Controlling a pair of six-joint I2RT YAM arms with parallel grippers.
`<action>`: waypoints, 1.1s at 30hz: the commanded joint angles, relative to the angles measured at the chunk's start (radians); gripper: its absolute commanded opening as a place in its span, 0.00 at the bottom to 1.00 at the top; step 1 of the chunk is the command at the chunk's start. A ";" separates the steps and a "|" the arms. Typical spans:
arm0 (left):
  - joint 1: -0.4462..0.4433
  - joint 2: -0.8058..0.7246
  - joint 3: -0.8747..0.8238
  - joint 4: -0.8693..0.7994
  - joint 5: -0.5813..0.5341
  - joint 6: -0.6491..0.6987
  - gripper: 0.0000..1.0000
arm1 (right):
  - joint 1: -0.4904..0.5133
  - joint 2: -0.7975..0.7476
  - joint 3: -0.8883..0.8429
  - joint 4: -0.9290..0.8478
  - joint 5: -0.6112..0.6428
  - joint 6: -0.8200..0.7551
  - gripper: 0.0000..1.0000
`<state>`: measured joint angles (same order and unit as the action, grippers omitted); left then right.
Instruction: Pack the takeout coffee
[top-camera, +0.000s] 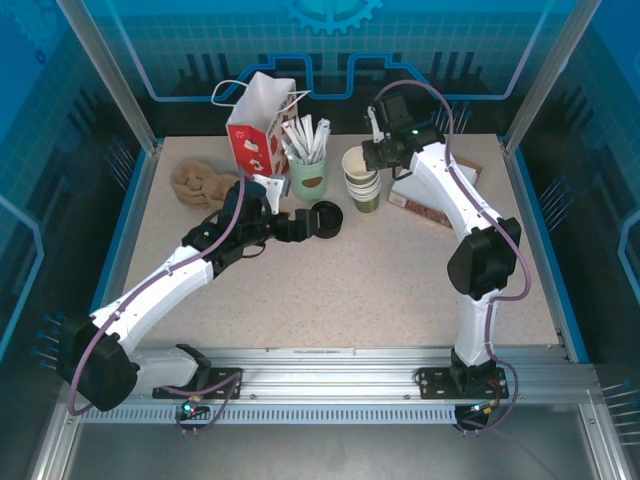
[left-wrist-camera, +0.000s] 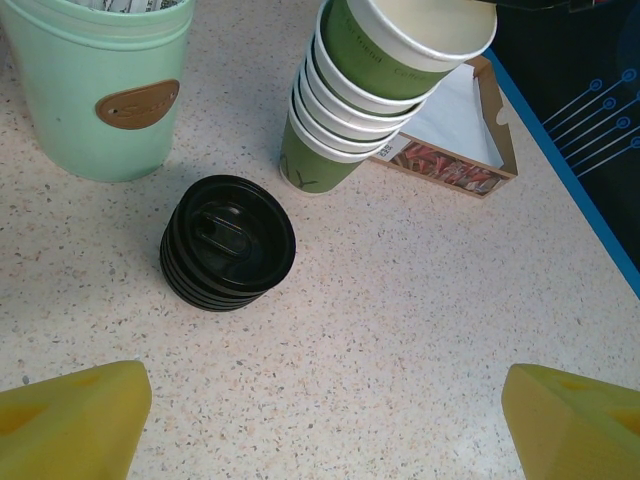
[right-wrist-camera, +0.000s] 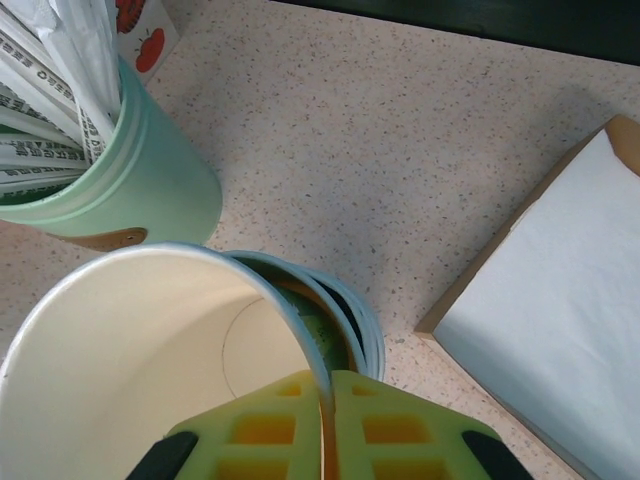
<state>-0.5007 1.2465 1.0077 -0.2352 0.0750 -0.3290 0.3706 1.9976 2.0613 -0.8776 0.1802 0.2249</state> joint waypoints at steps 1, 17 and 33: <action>-0.009 -0.005 -0.004 -0.007 -0.019 0.033 0.92 | -0.035 -0.065 -0.013 0.015 -0.099 0.037 0.11; -0.009 -0.035 -0.023 -0.009 -0.023 0.033 0.92 | -0.134 -0.076 -0.016 0.045 -0.278 0.093 0.10; -0.008 -0.059 -0.043 -0.003 -0.078 0.047 0.95 | -0.186 -0.160 0.105 -0.035 -0.299 0.063 0.10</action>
<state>-0.5014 1.2224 0.9890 -0.2348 0.0364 -0.3061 0.1890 1.9209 2.1292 -0.8810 -0.0860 0.2989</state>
